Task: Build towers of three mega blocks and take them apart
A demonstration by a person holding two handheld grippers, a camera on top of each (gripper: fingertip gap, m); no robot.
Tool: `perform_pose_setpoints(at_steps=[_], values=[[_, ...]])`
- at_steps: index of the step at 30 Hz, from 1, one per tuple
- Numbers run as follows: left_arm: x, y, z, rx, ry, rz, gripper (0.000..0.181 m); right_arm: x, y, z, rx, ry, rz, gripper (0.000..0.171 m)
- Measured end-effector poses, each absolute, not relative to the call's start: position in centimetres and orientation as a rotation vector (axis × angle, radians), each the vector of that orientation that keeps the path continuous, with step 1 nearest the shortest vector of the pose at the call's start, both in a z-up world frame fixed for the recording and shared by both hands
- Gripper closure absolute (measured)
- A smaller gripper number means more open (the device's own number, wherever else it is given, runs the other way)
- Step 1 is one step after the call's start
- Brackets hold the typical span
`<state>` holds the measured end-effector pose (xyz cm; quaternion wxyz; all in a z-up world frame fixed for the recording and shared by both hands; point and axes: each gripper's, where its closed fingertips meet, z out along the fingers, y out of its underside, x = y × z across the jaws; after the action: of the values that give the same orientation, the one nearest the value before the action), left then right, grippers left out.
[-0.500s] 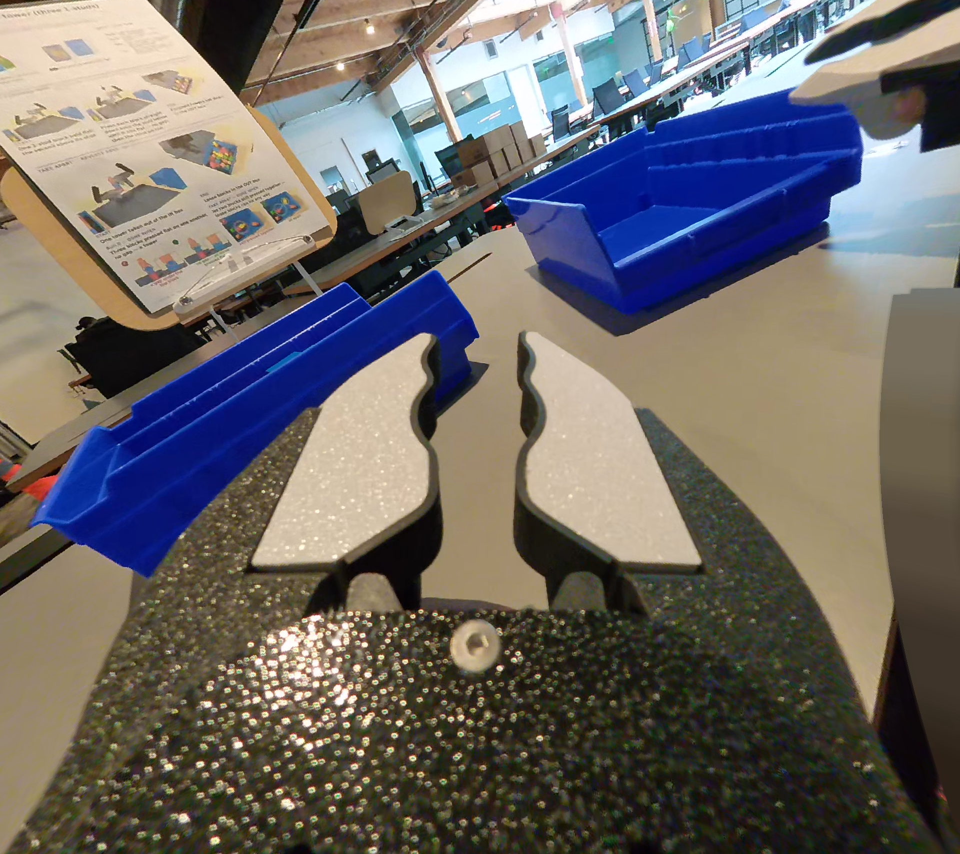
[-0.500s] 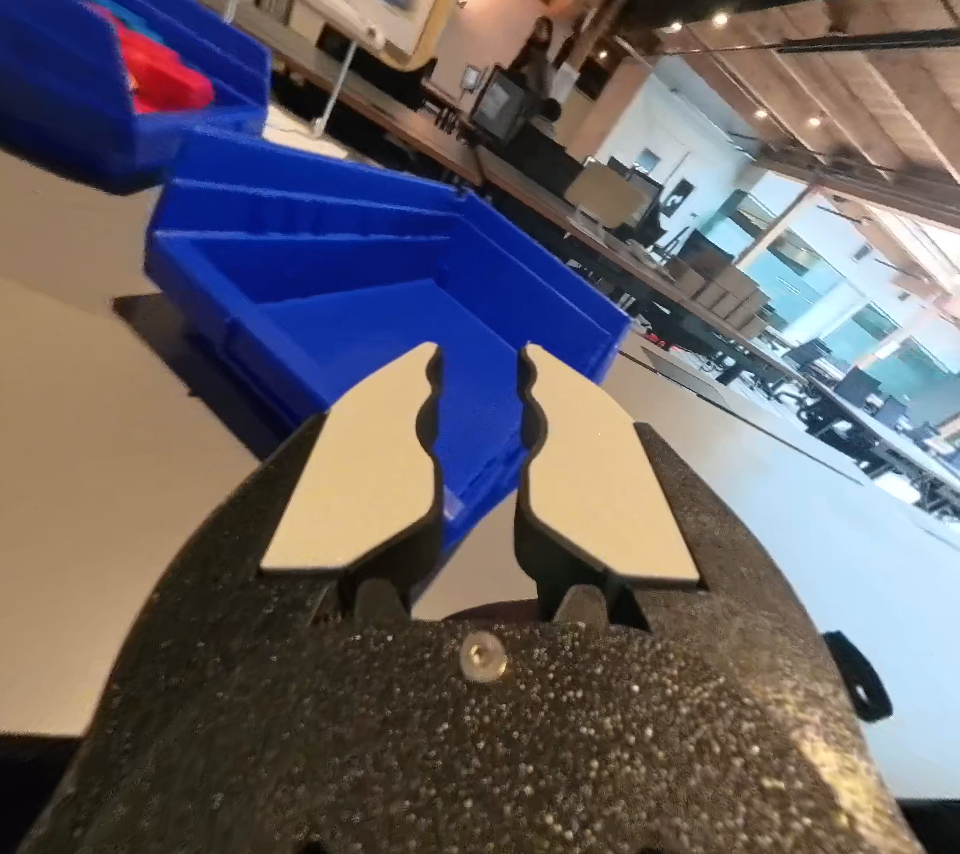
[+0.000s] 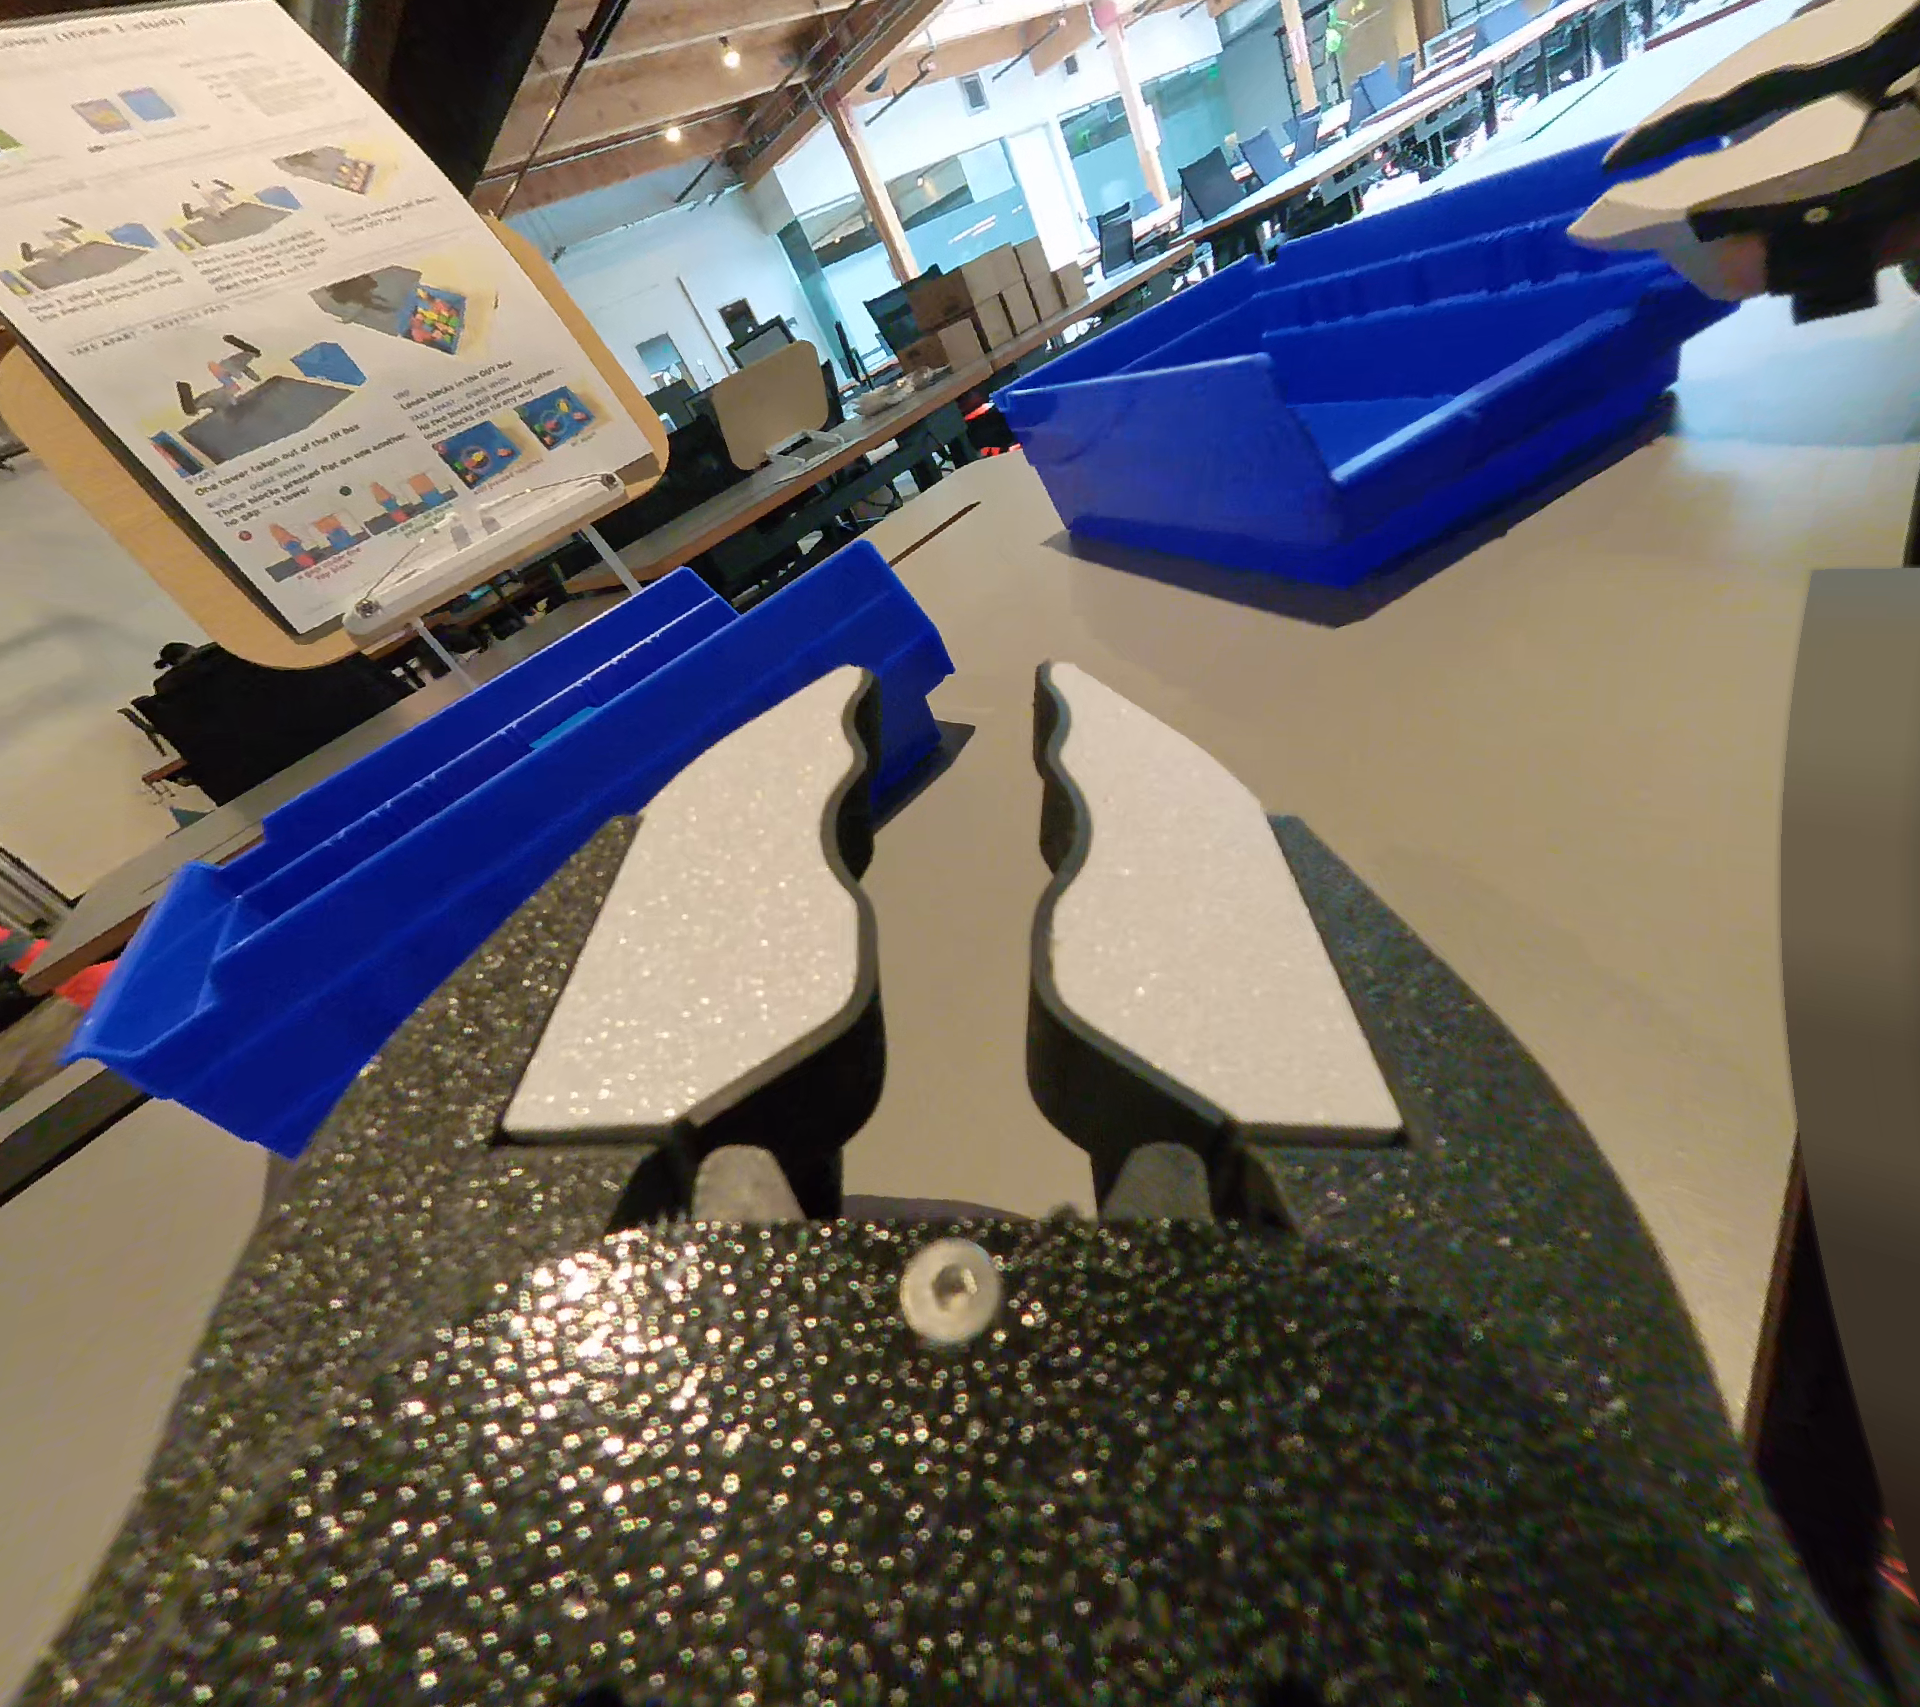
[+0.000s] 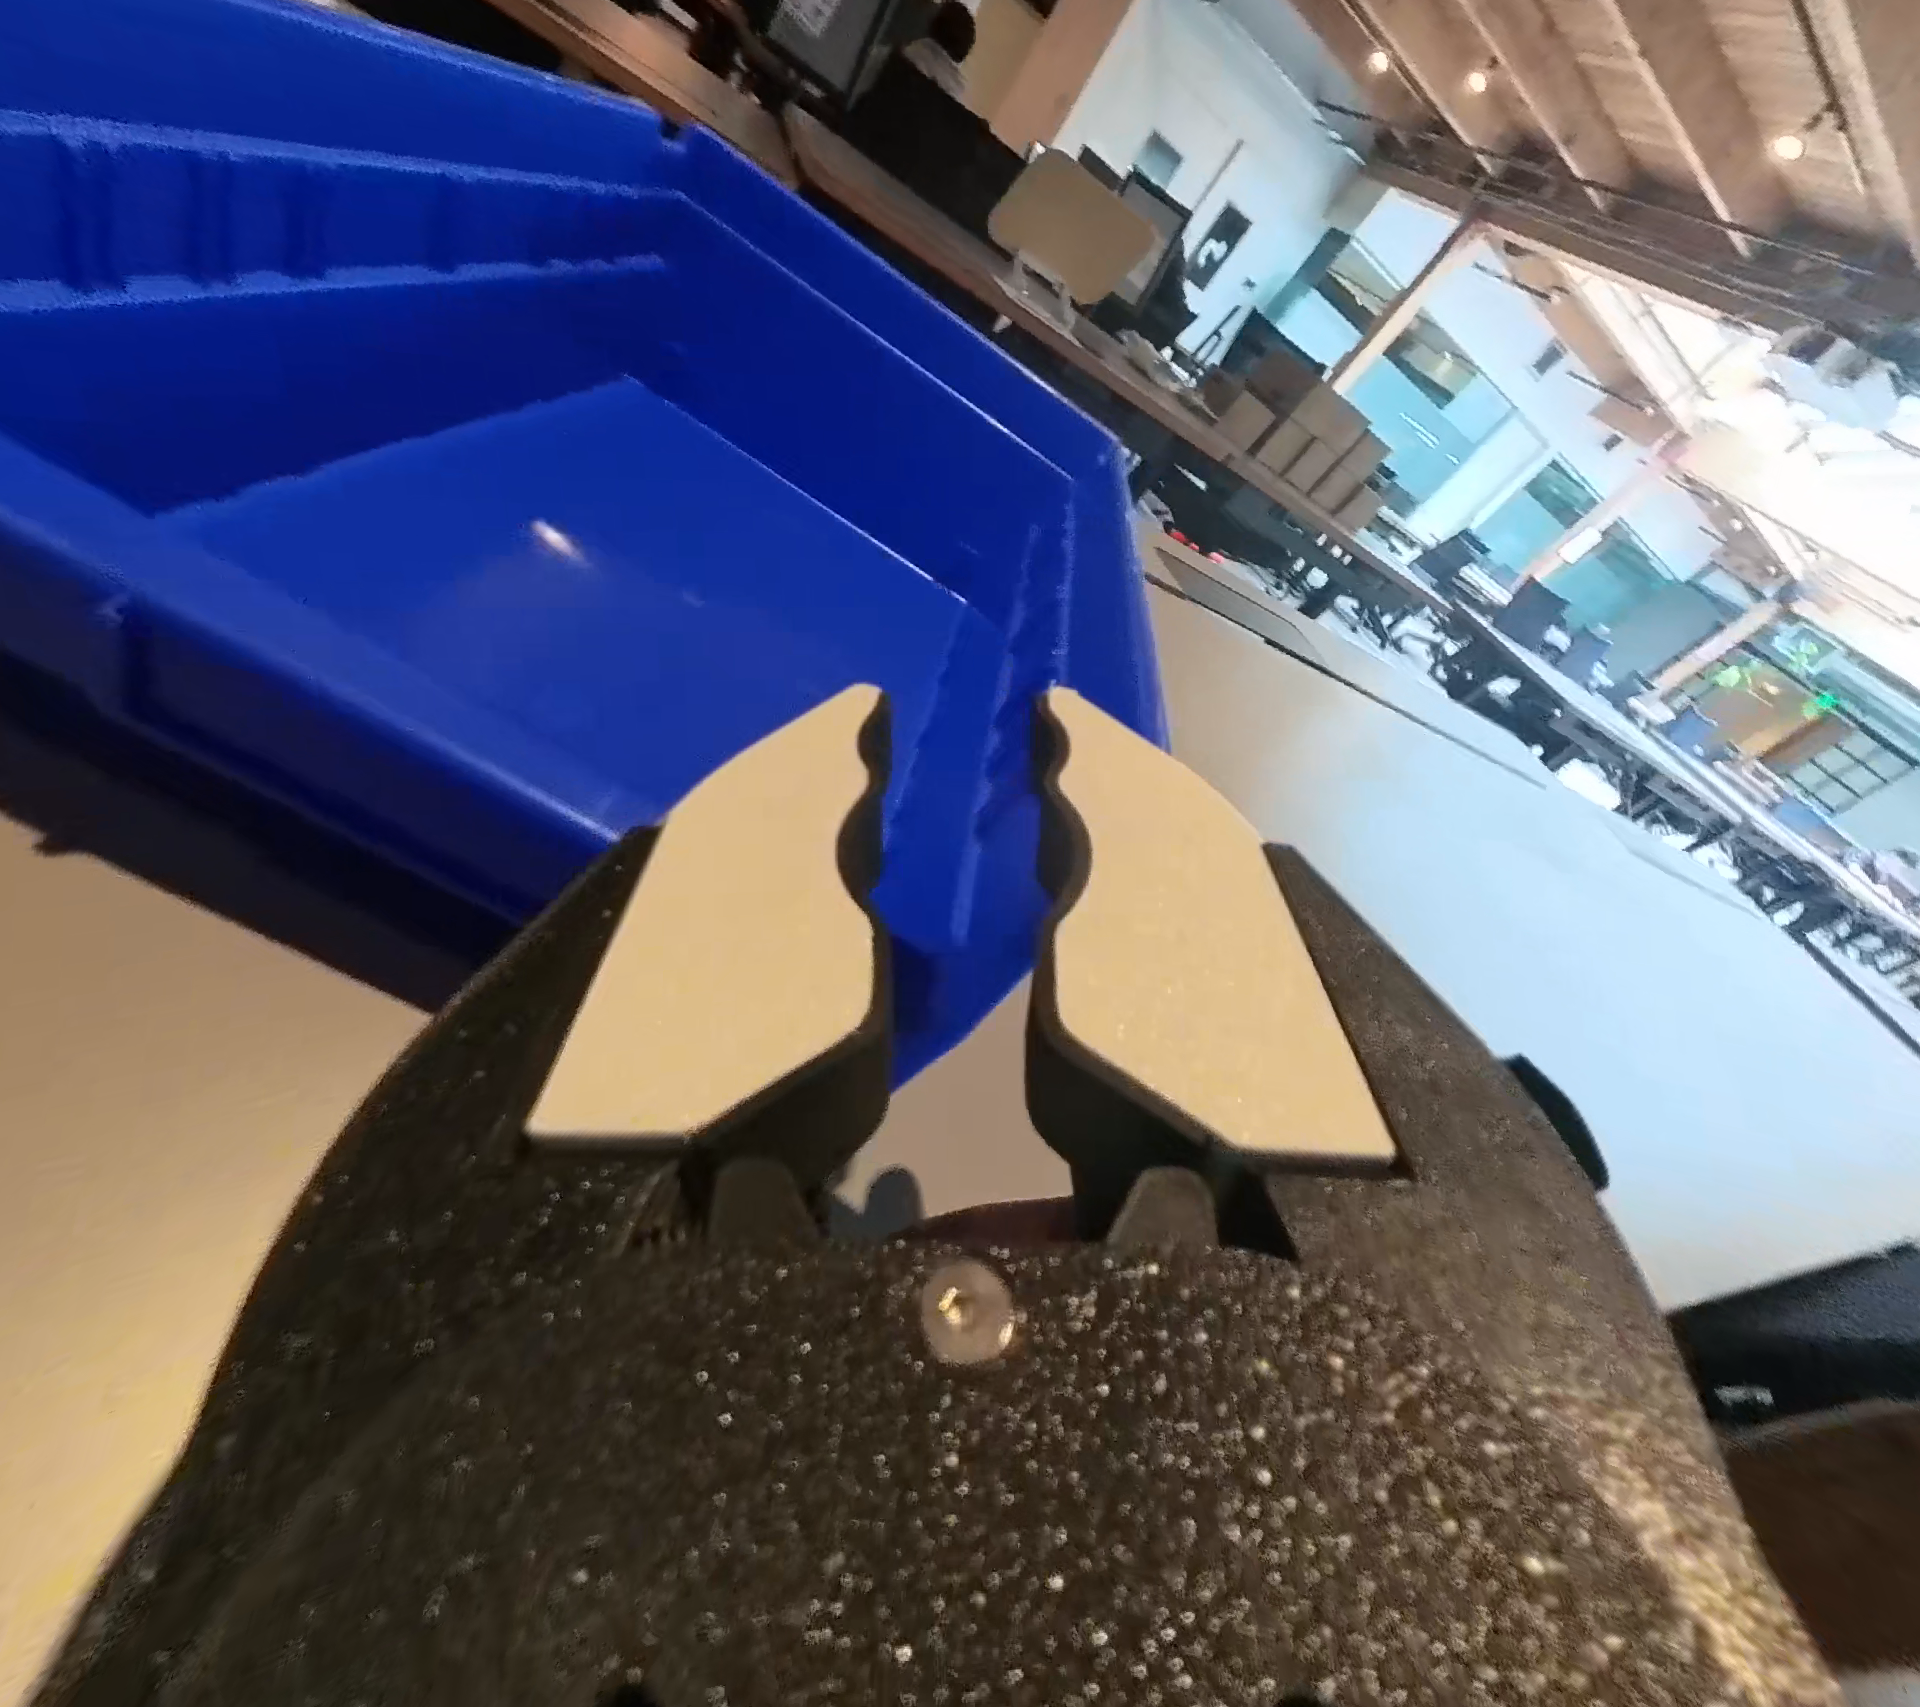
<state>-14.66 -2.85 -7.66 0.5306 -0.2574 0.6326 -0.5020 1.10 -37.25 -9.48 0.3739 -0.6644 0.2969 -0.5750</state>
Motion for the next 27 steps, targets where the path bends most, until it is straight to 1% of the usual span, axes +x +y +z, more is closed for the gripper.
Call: perform_pose_setpoints(at_steps=[4, 9, 12, 14, 15, 21, 27], values=[[-14.7, -2.9, -7.7, -0.611, 1.514, -1.192, 0.154, 1.0, -37.8, -9.7, -1.702, 0.804, -1.444, 0.144], [-14.6, -2.9, -7.7, -0.613, 1.513, -1.191, 0.154, 0.0, -36.8, -10.0, -1.844, 0.769, -1.426, 0.151], [-14.6, -2.9, -7.7, -0.612, 1.514, -1.19, 0.154, -0.2, -38.0, -11.0, -1.951, 0.828, -1.409, 0.156], [-14.6, -2.9, -7.8, -0.613, 1.515, -1.189, 0.154, -0.4, -39.0, -11.7, -2.019, 0.873, -1.379, 0.157], [-14.6, -2.9, -7.8, -0.613, 1.516, -1.188, 0.154, -0.5, -39.4, -11.7, -2.03, 0.883, -1.37, 0.16], [-14.5, -2.9, -7.9, -0.611, 1.52, -1.179, 0.154, 0.8, -41.1, -12.1, -2.011, 0.927, -1.37, 0.171], [-14.5, -3.0, -7.9, -0.608, 1.523, -1.176, 0.154, 3.3, -42.3, -12.1, -1.881, 0.942, -1.449, 0.171]])
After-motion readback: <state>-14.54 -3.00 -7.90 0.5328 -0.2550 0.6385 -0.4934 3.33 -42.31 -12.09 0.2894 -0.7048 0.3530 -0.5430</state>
